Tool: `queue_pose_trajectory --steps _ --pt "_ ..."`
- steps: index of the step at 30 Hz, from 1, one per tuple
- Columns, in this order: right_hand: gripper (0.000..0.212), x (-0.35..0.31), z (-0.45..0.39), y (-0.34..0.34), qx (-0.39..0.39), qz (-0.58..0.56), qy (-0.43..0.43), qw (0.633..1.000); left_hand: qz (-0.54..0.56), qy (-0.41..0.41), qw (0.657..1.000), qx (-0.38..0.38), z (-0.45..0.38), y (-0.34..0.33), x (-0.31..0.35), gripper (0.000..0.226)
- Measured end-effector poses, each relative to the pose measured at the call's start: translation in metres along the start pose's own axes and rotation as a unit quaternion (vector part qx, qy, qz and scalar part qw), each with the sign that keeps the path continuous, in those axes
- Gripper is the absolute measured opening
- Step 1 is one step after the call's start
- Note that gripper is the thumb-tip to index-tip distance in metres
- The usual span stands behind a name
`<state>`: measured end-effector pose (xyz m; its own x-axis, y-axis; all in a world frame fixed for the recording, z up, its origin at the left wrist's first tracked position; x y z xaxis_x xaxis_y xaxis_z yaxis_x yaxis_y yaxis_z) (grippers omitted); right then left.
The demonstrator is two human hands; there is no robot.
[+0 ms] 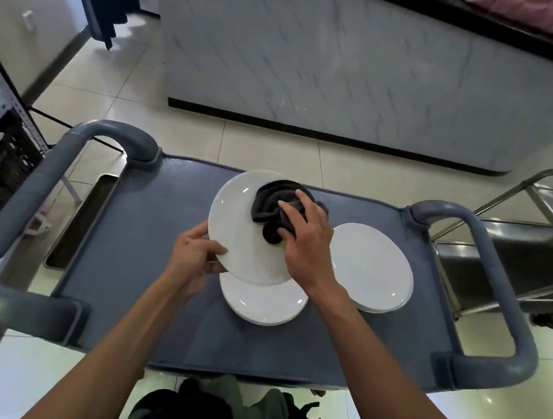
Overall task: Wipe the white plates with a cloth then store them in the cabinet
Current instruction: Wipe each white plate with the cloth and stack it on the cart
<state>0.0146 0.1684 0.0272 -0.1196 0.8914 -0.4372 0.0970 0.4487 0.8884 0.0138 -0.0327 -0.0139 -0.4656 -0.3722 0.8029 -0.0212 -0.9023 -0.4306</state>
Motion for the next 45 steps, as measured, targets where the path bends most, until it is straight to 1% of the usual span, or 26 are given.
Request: queue_pose_trajectory --steps 6,11,16,21,24,29,32,38,41,45 --pt "0.053 -0.018 0.02 -0.001 -0.009 0.004 0.004 1.0 0.022 -0.048 0.999 0.014 0.002 -0.008 0.02 0.052" --pt "0.05 -0.041 0.037 -0.017 -0.04 -0.027 0.0 0.999 0.023 -0.05 0.998 0.02 0.003 -0.007 0.021 0.053" --pt "0.049 -0.037 0.05 -0.017 -0.059 -0.03 0.027 0.997 0.016 -0.056 0.998 0.02 0.005 0.002 0.021 0.053" --pt "0.052 -0.02 0.045 -0.004 -0.021 0.0 -0.001 1.0 0.014 -0.04 0.999 0.003 0.007 0.008 0.02 0.055" --pt "0.053 -0.012 0.029 0.008 0.0 0.011 -0.022 1.0 -0.002 -0.031 0.999 -0.022 0.008 0.007 0.019 0.057" --pt "0.053 -0.008 0.003 0.024 0.028 0.018 -0.033 0.999 -0.026 -0.015 0.997 -0.069 0.013 0.0 0.014 0.056" --pt "0.053 -0.015 -0.007 0.025 0.029 0.02 -0.014 0.999 -0.042 -0.012 0.995 -0.084 0.015 -0.007 0.012 0.056" --pt "0.052 -0.036 -0.007 0.012 0.004 0.009 0.055 0.998 -0.069 -0.02 0.993 -0.096 0.017 -0.012 0.016 0.056" --pt "0.053 -0.044 0.003 0.002 -0.021 0.006 0.086 0.996 -0.064 -0.033 0.994 -0.086 0.014 -0.008 0.02 0.056" --pt "0.053 -0.037 0.024 -0.008 -0.034 -0.007 0.086 0.996 -0.046 -0.053 0.995 -0.067 0.011 0.0 0.025 0.058"
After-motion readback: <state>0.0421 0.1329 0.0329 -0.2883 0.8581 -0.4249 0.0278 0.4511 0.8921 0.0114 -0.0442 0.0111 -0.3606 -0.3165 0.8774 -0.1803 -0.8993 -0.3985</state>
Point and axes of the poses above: each hand's wrist, its own z-axis away from the middle knuckle, its own y-axis out of the back of the hand, x = y × z, the point moved 1 cm from there along -z, towards the middle knuckle, and after that the axes turned 7 degrees about -x, right-handed, at the moved point
